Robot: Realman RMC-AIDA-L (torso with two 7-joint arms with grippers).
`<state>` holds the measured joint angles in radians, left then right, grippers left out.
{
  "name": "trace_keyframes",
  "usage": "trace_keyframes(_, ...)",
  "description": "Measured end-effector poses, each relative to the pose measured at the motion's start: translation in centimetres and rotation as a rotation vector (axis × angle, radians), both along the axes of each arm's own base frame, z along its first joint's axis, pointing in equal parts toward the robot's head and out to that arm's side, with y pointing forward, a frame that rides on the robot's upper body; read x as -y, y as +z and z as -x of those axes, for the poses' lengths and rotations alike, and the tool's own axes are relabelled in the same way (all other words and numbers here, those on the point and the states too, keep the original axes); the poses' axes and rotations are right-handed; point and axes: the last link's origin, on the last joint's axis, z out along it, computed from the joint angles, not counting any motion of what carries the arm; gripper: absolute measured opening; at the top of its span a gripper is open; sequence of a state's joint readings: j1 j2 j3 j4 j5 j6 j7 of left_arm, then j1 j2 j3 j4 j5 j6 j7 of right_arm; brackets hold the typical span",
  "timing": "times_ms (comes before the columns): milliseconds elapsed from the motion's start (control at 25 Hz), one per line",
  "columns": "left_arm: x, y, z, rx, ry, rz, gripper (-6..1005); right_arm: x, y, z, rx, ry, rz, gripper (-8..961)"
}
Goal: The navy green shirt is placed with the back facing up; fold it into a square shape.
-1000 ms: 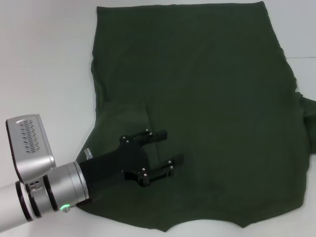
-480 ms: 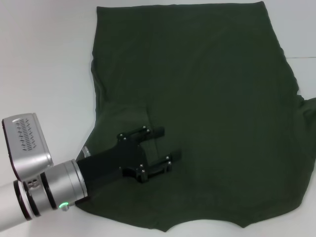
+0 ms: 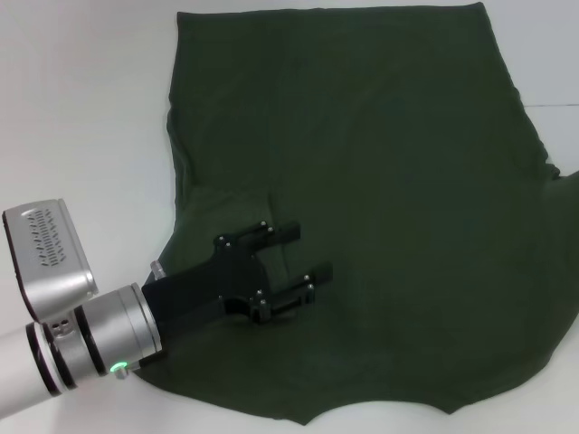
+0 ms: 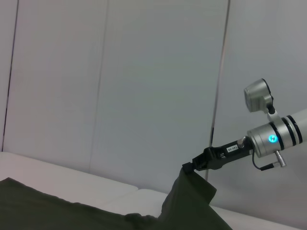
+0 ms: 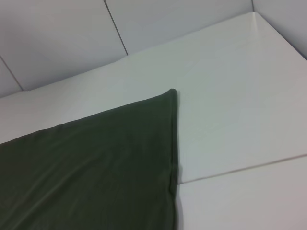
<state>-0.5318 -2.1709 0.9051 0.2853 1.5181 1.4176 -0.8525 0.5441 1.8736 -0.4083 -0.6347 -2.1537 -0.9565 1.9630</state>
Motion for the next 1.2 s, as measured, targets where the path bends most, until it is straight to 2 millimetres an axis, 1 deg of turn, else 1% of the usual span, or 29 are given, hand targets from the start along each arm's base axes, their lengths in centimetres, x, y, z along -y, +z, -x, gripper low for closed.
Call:
trace_keyframes(280, 0.0, 0.0, -0.1, 0.010, 0.009, 0.002, 689, -0.7, -0.1, 0.7, 0.017, 0.024, 0.008, 41)
trace_keyframes(400, 0.1, -0.1, 0.0, 0.012, 0.014, 0.003, 689, -0.6, -0.7, 0.7, 0.009, 0.023, 0.022, 43)
trace_keyframes(680, 0.1, 0.0, 0.1, 0.024, 0.026, 0.003, 689, 0.4, -1.9, 0.7, -0.034, 0.026, 0.085, 47)
trace_keyframes(840, 0.2, 0.1, 0.0, 0.030, 0.026, 0.006, 690, 1.0, -2.1, 1.0, -0.080, 0.034, 0.121, 50)
trace_keyframes(1000, 0.2, 0.1, 0.1, 0.031, 0.028, 0.007, 690, 0.7, -2.5, 2.3, -0.114, 0.077, 0.172, 52)
trace_keyframes(1200, 0.2, 0.1, 0.1, 0.033, 0.033, 0.011, 690, -0.5, -4.7, 4.7, -0.114, 0.132, 0.257, 55)
